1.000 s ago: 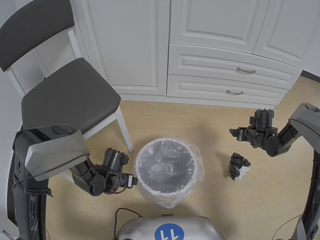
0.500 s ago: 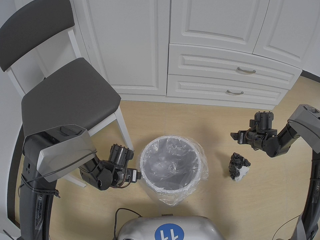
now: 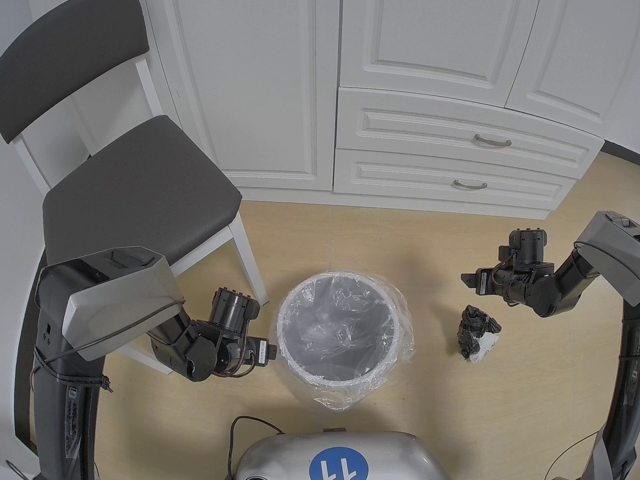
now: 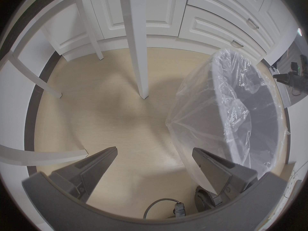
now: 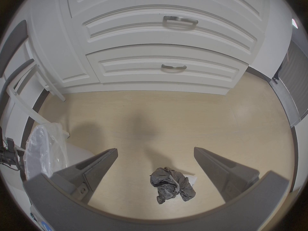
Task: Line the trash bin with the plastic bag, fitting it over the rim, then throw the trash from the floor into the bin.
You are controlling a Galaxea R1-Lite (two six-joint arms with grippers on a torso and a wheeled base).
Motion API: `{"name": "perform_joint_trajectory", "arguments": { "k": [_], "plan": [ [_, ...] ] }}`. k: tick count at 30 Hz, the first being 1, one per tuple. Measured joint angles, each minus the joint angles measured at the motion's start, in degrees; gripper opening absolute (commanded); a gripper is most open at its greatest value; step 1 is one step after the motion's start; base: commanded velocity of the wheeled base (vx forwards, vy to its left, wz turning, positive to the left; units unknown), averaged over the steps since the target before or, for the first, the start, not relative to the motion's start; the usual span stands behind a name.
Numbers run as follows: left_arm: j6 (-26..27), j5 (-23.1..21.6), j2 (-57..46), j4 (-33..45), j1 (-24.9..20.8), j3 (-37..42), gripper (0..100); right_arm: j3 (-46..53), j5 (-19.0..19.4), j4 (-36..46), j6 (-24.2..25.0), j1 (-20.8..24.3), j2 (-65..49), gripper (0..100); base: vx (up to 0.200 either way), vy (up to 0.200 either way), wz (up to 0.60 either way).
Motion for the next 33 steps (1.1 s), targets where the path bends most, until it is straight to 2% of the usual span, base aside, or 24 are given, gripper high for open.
{"name": "perform_joint_trajectory", "arguments": {
  "k": [8, 16, 24, 29, 33],
  "plan": [
    [0.2, 0.0, -1.9, 0.0, 0.0, 2.1, 100, -0.1, 8.7, 1.4, 5.1, 0.0, -0.3, 100, 0.000, 0.000, 0.00],
    [1.3, -2.4, -4.5, -0.2, 0.1, 5.1, 100, 0.0, 15.0, 2.9, 9.8, -0.3, -1.4, 100, 0.000, 0.000, 0.00],
    [4.4, -4.4, -7.0, -4.7, 1.0, 10.6, 100, 0.0, 26.5, 6.2, 16.0, -1.7, -3.5, 100, 0.000, 0.000, 0.00],
    [5.7, -5.3, -7.9, -10.9, 1.5, 15.3, 100, -0.3, 27.3, 6.5, 16.7, -2.7, -3.9, 100, 0.000, 0.000, 0.00],
    [6.2, -6.3, -8.3, -14.7, 2.0, 19.2, 100, -0.5, 27.1, 6.5, 15.5, -3.7, -3.8, 100, 0.000, 0.000, 0.00]
  ]
}}
